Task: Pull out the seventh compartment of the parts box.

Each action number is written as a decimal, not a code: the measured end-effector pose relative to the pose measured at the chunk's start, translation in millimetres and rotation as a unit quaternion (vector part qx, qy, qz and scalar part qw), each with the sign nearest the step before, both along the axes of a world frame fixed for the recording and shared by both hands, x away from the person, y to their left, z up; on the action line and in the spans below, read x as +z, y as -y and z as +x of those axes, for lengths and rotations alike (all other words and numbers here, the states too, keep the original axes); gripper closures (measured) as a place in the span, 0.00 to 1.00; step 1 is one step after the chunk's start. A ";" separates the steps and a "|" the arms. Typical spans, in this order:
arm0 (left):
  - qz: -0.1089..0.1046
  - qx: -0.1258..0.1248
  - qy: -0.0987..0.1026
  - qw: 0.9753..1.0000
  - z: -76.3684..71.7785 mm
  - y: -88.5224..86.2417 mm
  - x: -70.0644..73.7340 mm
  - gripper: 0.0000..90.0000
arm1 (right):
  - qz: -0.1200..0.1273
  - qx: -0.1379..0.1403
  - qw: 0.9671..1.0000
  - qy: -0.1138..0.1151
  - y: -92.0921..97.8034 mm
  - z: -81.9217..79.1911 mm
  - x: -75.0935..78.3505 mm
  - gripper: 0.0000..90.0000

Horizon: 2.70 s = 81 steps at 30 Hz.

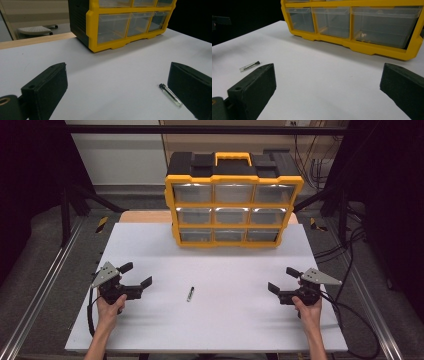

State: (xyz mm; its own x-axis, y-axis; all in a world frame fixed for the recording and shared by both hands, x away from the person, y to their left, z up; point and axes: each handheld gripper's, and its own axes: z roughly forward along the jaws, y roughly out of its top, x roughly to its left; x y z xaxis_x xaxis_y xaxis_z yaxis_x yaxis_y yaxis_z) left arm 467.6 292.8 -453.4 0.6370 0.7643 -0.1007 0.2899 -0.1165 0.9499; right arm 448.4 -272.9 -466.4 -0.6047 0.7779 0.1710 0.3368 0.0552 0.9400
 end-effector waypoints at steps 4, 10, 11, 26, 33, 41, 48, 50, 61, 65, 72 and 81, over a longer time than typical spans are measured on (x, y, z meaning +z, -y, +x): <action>0.001 -0.002 0.002 1.000 -0.6 1.2 0.3 0.03 | 0.002 -0.002 1.000 0.002 1.8 0.1 -0.1 0.01; 0.002 -0.003 0.001 1.000 0.4 2.8 0.4 0.03 | 0.003 -0.005 1.000 0.005 4.3 -0.2 0.3 0.01; 0.004 -0.003 0.002 1.000 0.7 3.2 0.5 0.03 | 0.004 -0.006 1.000 0.005 4.4 -0.2 0.5 0.01; 0.013 -0.012 0.008 1.000 3.4 16.0 10.3 0.03 | 0.004 -0.007 1.000 0.006 5.3 -0.6 1.6 0.01; 0.022 -0.013 0.012 1.000 6.6 23.6 14.8 0.03 | 0.003 -0.009 1.000 0.009 6.2 -0.2 2.3 0.01; 0.026 -0.018 0.011 0.999 10.3 28.7 17.3 0.03 | 0.001 -0.011 1.000 0.007 5.4 -0.4 2.0 0.01; 0.029 -0.016 0.015 0.999 13.4 30.7 19.0 0.03 | -0.002 -0.010 1.000 0.008 4.8 0.4 1.1 0.01; 0.029 -0.018 0.014 0.999 14.2 31.4 19.5 0.03 | -0.002 -0.009 1.000 0.008 4.6 0.6 1.0 0.01; 0.034 -0.021 0.016 0.999 18.4 37.4 24.0 0.03 | -0.003 -0.010 1.000 0.007 4.7 0.9 1.0 0.01; 0.037 -0.024 0.019 0.999 22.5 40.4 25.4 0.03 | -0.005 -0.008 1.000 0.006 4.2 1.7 0.3 0.01; 0.043 -0.024 0.021 0.999 28.2 45.5 28.4 0.03 | -0.004 -0.008 1.000 0.006 4.3 1.6 0.5 0.01; 0.052 -0.021 0.025 0.998 35.5 51.0 31.9 0.04 | -0.005 -0.008 1.000 0.006 4.4 1.6 0.5 0.01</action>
